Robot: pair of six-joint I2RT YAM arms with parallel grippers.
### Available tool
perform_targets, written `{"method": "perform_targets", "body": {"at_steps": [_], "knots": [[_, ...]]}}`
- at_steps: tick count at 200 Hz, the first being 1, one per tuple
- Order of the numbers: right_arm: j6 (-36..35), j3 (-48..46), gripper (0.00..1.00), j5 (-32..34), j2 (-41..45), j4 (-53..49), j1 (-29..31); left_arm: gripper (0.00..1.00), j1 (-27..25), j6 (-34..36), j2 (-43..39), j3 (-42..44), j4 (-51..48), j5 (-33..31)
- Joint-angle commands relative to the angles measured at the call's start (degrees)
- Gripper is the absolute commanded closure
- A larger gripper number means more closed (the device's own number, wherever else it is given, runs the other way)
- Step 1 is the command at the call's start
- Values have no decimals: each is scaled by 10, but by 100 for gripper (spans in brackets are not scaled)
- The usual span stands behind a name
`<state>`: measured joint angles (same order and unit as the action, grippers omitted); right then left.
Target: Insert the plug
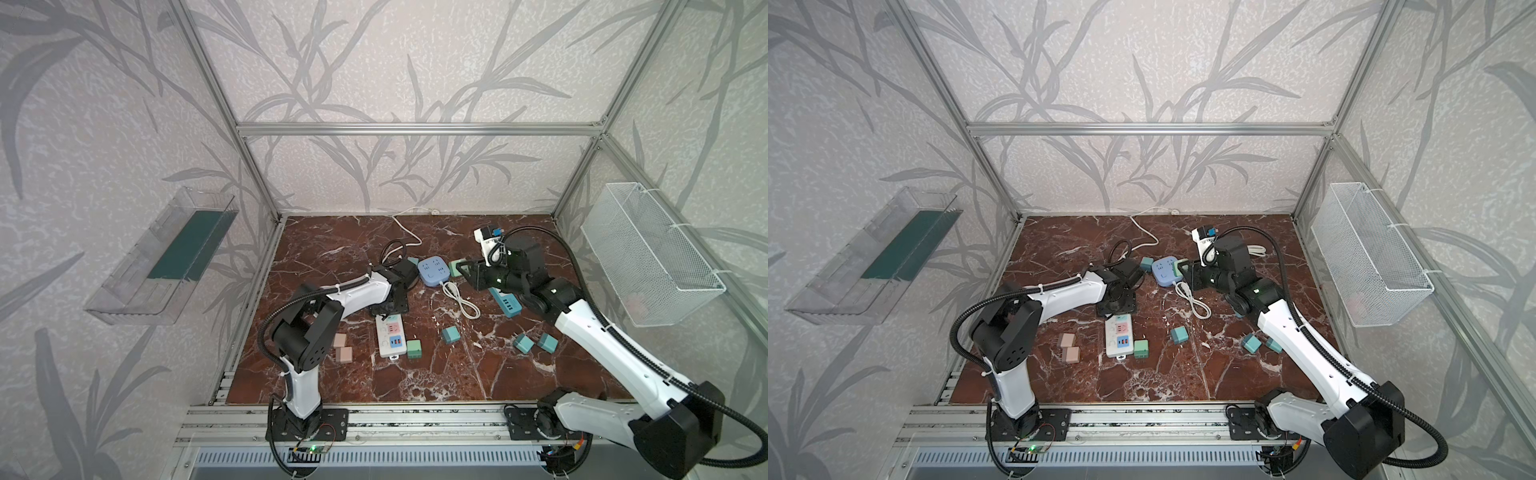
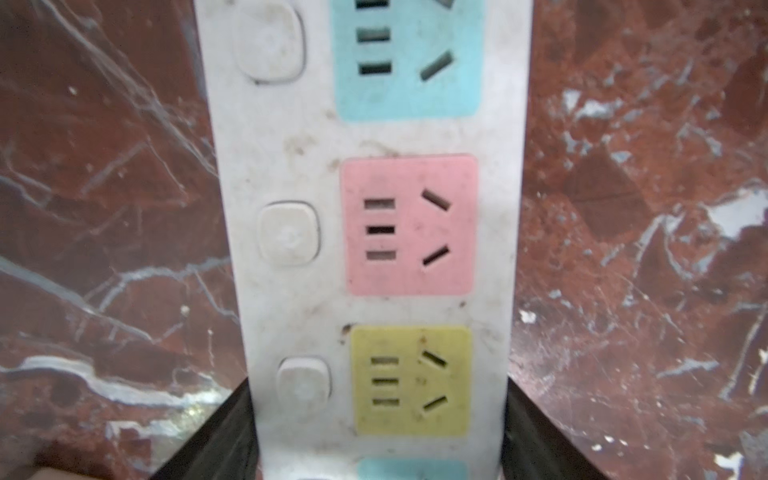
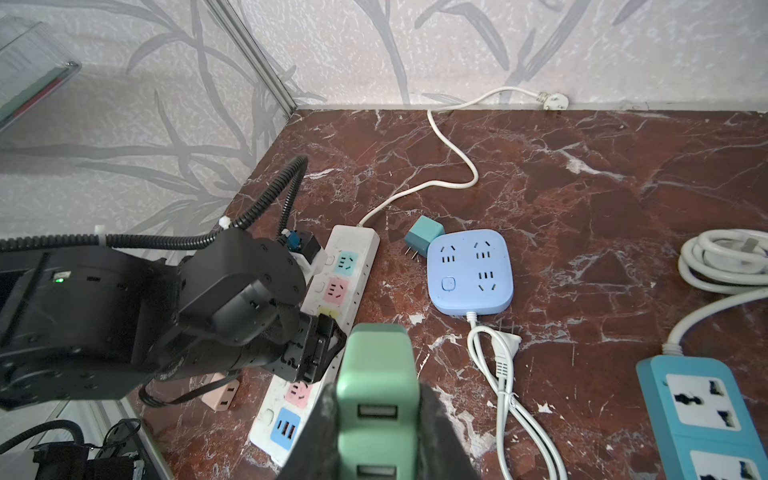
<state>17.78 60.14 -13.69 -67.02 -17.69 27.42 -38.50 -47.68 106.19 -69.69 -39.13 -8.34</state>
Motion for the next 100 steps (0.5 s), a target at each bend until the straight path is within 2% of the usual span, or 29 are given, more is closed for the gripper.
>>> {"method": "perform_targets", "body": {"at_steps": [1, 35, 51, 60, 84, 100], "knots": [[-11, 1, 100, 14, 26, -17, -2, 30, -23, -80, -8, 23, -19, -15], [-7, 24, 100, 26, 34, -59, -1, 12, -23, -74, -27, 17, -22, -20], [3, 28, 100, 44, 42, -71, 7, 8, -23, -69, -48, 14, -25, -2], [5, 32, 100, 60, 42, -78, 14, 1, -23, -64, -68, 18, -26, 5], [0, 48, 100, 106, 24, -98, 44, 1, -18, -40, -133, 28, -25, 3], [-16, 67, 100, 144, 4, -111, 80, 1, 6, -9, -177, 28, -10, 25]]}}
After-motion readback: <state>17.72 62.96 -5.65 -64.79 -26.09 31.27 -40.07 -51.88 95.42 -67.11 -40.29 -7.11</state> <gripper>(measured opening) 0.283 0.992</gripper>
